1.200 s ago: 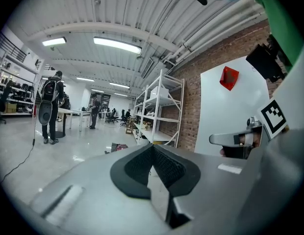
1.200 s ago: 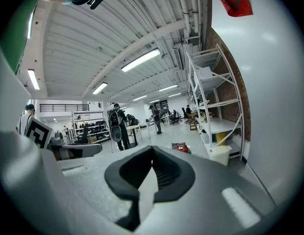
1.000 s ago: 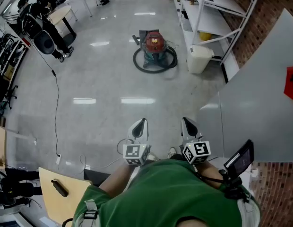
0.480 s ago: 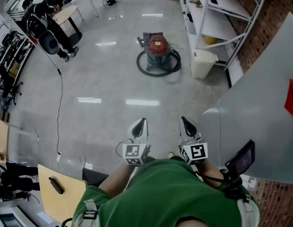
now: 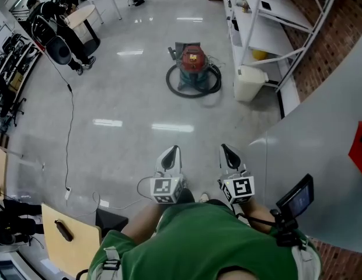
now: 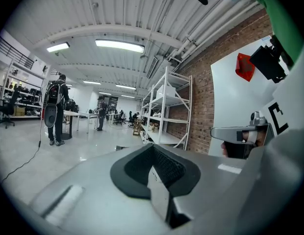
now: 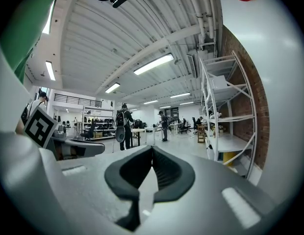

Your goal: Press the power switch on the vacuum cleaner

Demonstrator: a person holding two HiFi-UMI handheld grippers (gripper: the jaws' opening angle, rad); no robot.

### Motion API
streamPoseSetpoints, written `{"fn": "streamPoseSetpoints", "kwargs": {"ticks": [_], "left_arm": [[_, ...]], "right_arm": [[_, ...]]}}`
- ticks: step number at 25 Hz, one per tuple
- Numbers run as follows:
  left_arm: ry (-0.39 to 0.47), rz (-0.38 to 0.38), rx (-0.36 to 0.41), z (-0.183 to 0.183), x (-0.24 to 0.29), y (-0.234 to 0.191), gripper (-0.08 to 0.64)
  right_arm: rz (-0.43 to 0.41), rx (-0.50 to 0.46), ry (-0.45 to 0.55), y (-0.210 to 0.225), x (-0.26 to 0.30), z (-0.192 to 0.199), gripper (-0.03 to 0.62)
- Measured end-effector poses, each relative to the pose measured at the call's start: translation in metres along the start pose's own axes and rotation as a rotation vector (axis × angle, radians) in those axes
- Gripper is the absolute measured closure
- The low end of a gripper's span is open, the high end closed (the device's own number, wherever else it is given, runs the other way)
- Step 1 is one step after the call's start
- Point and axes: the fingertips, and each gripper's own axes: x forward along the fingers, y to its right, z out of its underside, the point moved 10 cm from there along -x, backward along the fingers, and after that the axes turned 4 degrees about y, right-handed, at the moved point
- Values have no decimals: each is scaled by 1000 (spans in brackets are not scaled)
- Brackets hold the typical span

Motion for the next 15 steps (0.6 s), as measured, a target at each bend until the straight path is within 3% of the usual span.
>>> {"fn": "streamPoseSetpoints", "kwargs": {"ticks": [15], "left_arm": [[7,61,-28,-13,80,-92,552]], "right_arm": [[69,-11,-1,-14,112,-8,589]]}}
